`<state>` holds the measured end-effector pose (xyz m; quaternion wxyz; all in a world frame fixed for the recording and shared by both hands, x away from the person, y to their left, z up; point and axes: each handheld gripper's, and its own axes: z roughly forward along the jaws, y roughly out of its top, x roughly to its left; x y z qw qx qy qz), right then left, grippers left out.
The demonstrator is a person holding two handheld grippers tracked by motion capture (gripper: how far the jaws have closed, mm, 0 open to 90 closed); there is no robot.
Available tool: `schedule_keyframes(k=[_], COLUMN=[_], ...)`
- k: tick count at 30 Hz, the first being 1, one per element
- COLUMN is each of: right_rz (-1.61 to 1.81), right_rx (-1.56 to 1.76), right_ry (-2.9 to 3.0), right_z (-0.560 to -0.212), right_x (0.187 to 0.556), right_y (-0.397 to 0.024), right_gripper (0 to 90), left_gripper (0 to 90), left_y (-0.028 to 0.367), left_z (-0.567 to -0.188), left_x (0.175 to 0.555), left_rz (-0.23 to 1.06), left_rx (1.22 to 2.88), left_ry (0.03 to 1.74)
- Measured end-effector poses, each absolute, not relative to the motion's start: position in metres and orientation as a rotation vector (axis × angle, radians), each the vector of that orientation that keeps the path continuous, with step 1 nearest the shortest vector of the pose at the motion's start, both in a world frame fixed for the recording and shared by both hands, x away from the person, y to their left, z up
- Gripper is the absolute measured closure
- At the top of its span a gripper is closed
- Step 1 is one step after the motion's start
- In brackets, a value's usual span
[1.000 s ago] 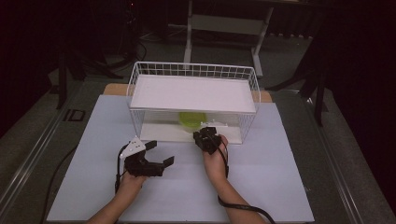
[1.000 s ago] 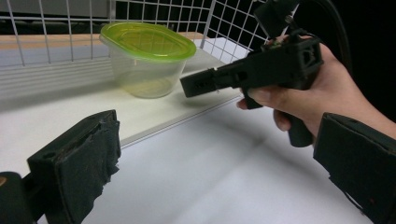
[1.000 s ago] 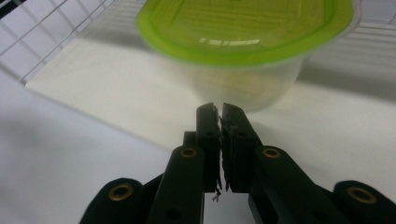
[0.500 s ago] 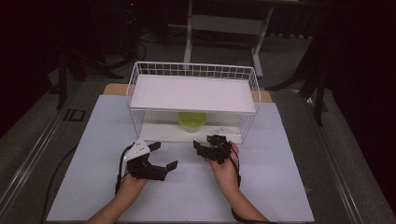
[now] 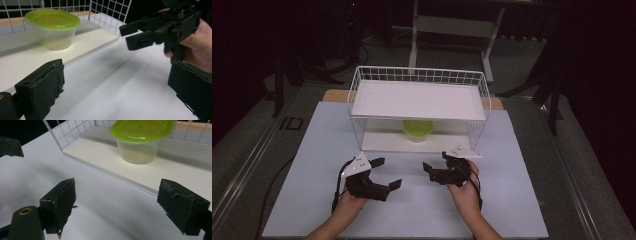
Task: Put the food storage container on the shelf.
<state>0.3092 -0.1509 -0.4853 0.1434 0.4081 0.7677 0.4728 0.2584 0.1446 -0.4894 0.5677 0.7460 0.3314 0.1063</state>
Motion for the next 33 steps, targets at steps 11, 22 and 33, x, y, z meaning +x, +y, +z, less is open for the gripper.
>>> schedule_keyframes(k=[11,22,33], right_rz=[1.343,1.34,1.335], right_rx=[1.069,1.027,1.005], right_ry=[2.229,2.249,2.21], right_z=[-0.488,-0.493,-0.494], right_x=[0.281,0.261,0.263], right_y=[-0.171,-0.184,-0.191], right_gripper=[15.4,15.4,15.6], left_gripper=[1.6,1.6,1.6], left_y=[0.156,0.155,0.148], left_z=[-0.496,-0.503,-0.502], left_x=[0.246,0.239,0.234], left_rz=[0.247,0.239,0.265], left_rx=[1.773,1.784,1.8], left_ry=[0.774,0.748,0.708])
